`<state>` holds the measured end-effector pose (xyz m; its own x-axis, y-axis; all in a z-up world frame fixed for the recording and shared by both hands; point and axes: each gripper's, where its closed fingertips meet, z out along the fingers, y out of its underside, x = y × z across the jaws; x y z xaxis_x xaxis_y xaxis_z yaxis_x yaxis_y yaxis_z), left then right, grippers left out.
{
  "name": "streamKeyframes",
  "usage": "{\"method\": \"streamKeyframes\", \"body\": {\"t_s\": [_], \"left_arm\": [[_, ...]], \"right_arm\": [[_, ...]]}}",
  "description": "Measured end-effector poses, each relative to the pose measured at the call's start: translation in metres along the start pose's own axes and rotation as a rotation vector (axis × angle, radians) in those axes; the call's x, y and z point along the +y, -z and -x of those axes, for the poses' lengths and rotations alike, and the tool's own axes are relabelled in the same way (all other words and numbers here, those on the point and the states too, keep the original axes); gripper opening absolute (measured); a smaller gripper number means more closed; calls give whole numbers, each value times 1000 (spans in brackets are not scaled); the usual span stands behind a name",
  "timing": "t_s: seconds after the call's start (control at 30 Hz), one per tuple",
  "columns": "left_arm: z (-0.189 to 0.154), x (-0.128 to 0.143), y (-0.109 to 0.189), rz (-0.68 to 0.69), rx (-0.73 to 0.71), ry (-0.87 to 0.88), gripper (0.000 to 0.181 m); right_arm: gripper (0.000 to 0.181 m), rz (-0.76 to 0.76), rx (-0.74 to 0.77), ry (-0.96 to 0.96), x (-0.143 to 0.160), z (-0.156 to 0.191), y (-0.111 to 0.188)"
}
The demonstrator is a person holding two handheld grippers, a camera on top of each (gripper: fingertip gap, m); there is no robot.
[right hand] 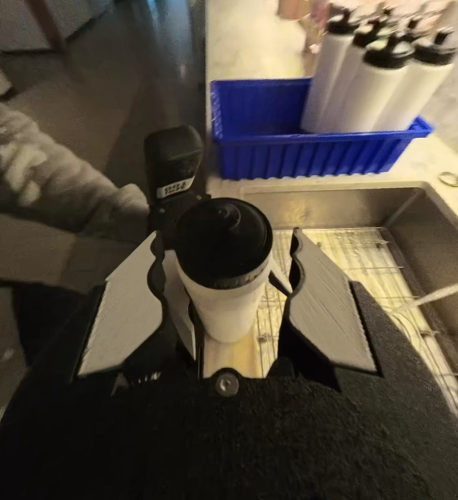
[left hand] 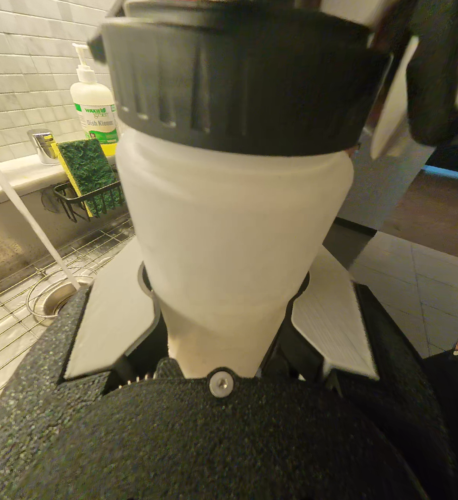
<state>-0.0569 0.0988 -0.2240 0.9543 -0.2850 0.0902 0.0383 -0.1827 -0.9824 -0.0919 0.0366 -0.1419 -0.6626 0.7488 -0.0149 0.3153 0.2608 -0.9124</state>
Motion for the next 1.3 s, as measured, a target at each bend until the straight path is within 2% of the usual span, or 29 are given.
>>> {"method": "streamKeyframes", "body": {"t_s": [0.07,0.13,0.2,0.3,0.43,0.5,0.53,0.57,0.67,0.77,0.8,0.87,0.9,1.0,1.1,1.17,1.23,1.3], "left_arm": [[0,0,0,6,7,0,104],[0,1,1,12,9,-1,104],[1,1,2,9,-1,0,104],[4,1,2,9,-27,5,104],[5,1,-1,4,-49,9,104],[4,1,0,0,-56,11,104],[5,1,0,5,-60,14,104],[5,2,0,12,-61,14,104],[5,2,0,18,-47,12,104],[5,2,0,20,-41,9,104],[6,2,0,22,-40,9,104],[6,3,1,22,-39,5,104],[6,3,2,20,-41,7,104],[9,2,2,11,-57,13,104],[11,1,0,7,-90,13,103],[12,0,-1,-10,-121,16,103],[14,-1,-1,-18,-136,19,103],[14,-1,-1,-19,-135,22,103]], "right_arm": [[85,93,-169,34,7,10,0],[75,130,-175,78,9,6,-3],[75,91,-138,67,8,5,-5],[74,-49,101,-27,4,-1,-5],[74,-215,658,-206,4,-12,4],[74,-210,752,-228,3,-12,5],[74,-191,721,-223,4,-13,4],[81,-174,626,-198,2,-12,0],[93,-101,234,-80,-2,-3,-4],[90,36,-56,27,5,6,-8],[90,48,-98,42,5,8,-10],[78,45,-97,82,5,5,-13],[78,23,-89,73,4,5,-13],[77,-137,127,-18,-1,-4,-14],[77,-265,523,-131,-1,-17,-4],[78,-277,733,-182,1,-22,1],[78,-265,782,-225,0,-23,0],[78,-216,662,-203,1,-21,-2]]}}
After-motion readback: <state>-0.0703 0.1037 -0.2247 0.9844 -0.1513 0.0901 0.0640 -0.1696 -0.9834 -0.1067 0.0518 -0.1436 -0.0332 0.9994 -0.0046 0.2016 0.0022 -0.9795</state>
